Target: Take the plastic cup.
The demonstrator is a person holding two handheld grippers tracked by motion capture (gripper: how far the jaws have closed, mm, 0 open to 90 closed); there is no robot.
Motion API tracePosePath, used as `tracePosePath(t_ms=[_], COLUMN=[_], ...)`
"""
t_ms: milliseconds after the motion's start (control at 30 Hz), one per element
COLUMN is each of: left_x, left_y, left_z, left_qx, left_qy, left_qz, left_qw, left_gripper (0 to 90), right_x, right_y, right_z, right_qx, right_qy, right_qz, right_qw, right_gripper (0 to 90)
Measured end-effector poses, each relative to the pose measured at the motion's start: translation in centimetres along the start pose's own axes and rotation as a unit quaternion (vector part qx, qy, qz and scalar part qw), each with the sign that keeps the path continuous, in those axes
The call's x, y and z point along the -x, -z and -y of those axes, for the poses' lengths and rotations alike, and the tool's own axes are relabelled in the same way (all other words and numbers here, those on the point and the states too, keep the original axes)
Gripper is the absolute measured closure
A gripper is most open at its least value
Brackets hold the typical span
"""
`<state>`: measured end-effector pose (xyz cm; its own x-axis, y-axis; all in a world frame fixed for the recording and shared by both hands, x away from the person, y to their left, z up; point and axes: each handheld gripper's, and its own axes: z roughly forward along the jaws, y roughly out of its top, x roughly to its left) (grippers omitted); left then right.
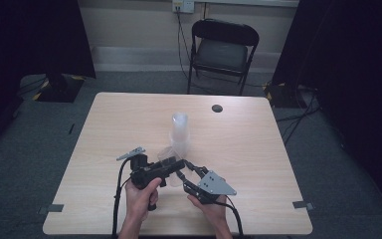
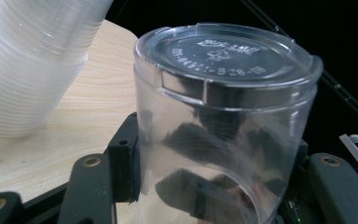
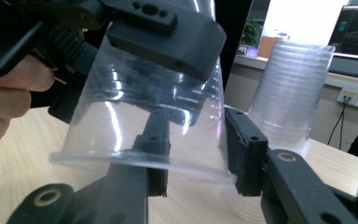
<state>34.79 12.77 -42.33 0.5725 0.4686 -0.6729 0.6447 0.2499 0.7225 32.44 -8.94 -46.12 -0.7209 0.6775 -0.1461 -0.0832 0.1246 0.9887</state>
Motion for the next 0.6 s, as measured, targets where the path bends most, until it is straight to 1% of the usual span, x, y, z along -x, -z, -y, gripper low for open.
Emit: tracePosePath(t_ms=[100, 200, 267, 367, 400, 467, 500, 567, 600], left_x=[0.02, 0.08, 0.1, 0.09, 0.11, 0.08, 0.04, -0.17, -0.18], left_y=[-0.08, -0.22, -0.22, -0.11, -0.13, -0.05, -0.08, -0.1, -0.13], left_z=[0.01, -0.01, -0.1, -0.27, -0.28, -0.31, -0.29, -0.29, -0.28], left_qx=[-0.001, -0.008, -0.007, -0.008, -0.009, -0.012, -0.011, -0.016, -0.015], left_qy=[0.006, 0.005, 0.005, -0.001, -0.002, -0.012, -0.013, -0.013, -0.012], left_qz=[0.008, 0.016, 0.015, 0.019, 0.021, 0.019, 0.019, 0.017, 0.017], left_qw=[1.0, 0.9998, 0.9999, 0.9998, 0.9997, 0.9997, 0.9997, 0.9997, 0.9997], left_gripper=[42.0, 42.0, 41.7, 40.3, 39.7, 38.3, 36.7, 35.5, 33.6], right_x=[0.03, 0.02, -0.03, -0.08, -0.08, 0.09, 0.15, 0.24, 0.39], right_y=[-0.01, -0.13, -0.26, -0.29, -0.27, -0.21, -0.14, -0.07, 0.03], right_z=[-0.11, -0.19, -0.2, -0.22, -0.25, -0.3, -0.32, -0.31, -0.29], right_qx=[0.008, 0.013, 0.016, 0.026, 0.028, 0.033, 0.032, 0.033, 0.036], right_qy=[-0.005, -0.003, -0.005, -0.007, -0.011, -0.015, -0.019, -0.015, -0.018], right_qz=[0.003, 0.006, 0.005, 0.011, 0.014, 0.017, 0.02, 0.023, 0.023], right_qw=[1.0, 0.9999, 0.9998, 0.9996, 0.9995, 0.9992, 0.9991, 0.9991, 0.9989], right_gripper=[65.1, 66.4, 67.4, 72.4, 73.5, 75.3, 76.4, 78.1, 79.7])
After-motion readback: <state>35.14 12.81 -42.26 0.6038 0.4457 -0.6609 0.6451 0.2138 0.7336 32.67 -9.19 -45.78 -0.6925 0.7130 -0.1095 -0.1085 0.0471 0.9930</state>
